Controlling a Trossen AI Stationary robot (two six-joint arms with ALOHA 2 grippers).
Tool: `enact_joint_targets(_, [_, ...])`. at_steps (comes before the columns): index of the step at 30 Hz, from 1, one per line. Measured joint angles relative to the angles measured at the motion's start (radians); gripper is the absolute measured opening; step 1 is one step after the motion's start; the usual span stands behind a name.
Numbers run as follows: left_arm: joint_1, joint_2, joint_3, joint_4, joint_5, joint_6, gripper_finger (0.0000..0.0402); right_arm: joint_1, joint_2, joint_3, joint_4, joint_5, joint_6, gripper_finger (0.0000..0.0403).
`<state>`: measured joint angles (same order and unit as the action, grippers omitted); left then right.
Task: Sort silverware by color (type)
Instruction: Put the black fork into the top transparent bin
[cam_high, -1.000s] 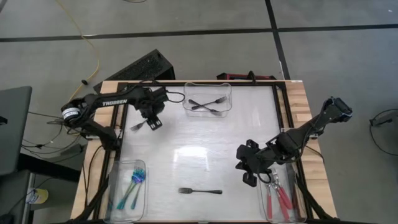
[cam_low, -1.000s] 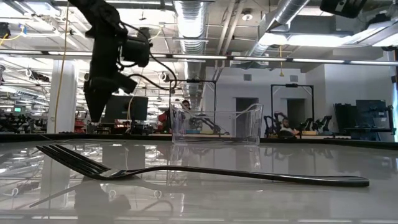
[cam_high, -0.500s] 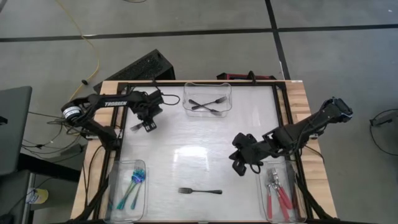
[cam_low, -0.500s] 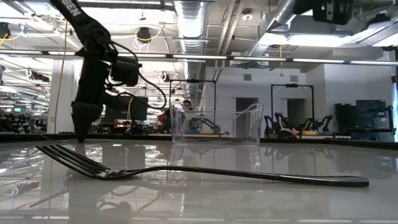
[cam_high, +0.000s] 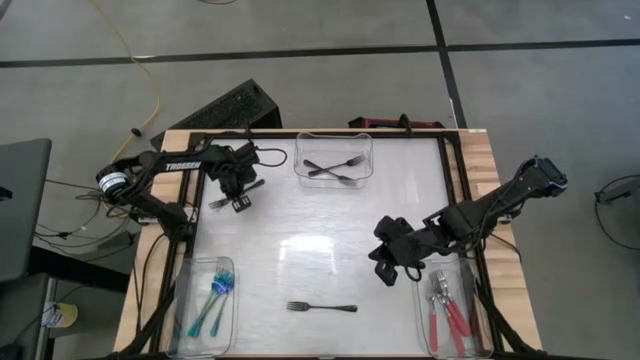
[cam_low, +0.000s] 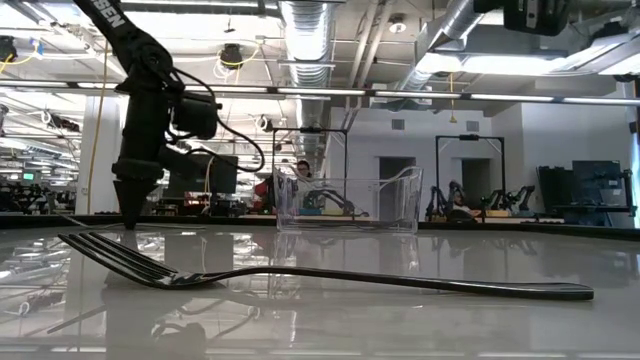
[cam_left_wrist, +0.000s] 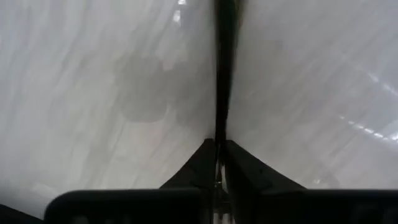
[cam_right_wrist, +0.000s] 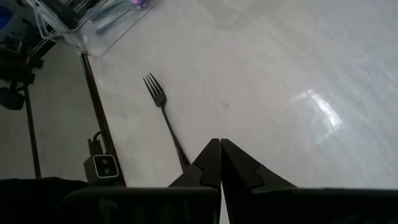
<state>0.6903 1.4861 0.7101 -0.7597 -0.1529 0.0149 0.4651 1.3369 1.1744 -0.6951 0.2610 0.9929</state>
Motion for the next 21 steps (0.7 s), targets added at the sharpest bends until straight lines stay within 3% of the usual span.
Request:
enact_joint_targets(5, [-0.001,-0.045,0.048,-0.073,-0.048,-0.031,0.0003,0.024,0.000,0.000,-0.003,-0.009,-0.003,0.0027])
enact_joint_targets(9, [0.000,-0.117,0.151,-0.140,-0.124,-0.071,0.0002,0.056,0.000,0.000,-0.010,-0.030,-0.005,0.0027])
enact_joint_targets(12, [-0.001,-0.157,0.250,-0.158,-0.115,-0.103,0.0002,0.076,0.000,0.000,-0.010,-0.029,-0.006,0.0027])
enact_joint_targets(17, [-0.059,-0.159,0.431,-0.044,-0.087,-0.106,0.0001,0.092,0.000,0.000,-0.035,-0.028,-0.011,0.0027])
enact_joint_targets(21, [-0.148,-0.080,0.585,0.103,-0.104,-0.058,0.0000,0.086,0.000,0.000,-0.055,-0.029,-0.048,0.0027])
